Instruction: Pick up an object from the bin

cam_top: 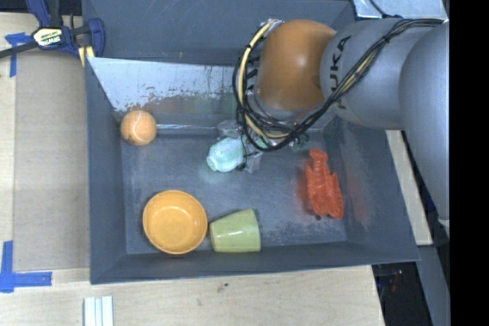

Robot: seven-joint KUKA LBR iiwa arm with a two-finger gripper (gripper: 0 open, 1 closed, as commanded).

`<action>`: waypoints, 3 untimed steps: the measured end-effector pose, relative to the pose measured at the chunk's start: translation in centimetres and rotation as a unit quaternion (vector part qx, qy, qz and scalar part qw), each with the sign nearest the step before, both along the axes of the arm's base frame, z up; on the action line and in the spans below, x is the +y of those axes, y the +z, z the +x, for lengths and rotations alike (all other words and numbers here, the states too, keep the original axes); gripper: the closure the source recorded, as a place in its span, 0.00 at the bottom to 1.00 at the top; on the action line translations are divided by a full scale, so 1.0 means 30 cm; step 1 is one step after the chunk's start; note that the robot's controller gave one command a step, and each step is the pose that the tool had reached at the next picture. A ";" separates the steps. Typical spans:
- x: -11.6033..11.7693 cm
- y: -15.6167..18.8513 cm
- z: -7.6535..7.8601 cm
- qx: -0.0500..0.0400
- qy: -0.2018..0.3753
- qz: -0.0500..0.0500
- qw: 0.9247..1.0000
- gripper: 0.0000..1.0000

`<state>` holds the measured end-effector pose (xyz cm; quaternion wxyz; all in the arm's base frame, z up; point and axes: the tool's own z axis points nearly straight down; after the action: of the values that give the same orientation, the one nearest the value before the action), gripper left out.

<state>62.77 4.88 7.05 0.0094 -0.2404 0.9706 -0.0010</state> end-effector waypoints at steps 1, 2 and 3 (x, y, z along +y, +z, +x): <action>-0.001 0.001 0.000 0.000 0.010 0.000 1.000 1.00; 0.000 0.034 -0.001 0.000 0.009 0.000 1.000 1.00; 0.000 0.070 0.002 -0.002 0.009 0.000 1.000 1.00</action>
Offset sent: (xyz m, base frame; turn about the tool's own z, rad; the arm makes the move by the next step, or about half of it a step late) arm -0.0002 0.0000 0.0210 -0.0125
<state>62.83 4.87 9.14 0.0118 -0.2489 0.9685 -0.0012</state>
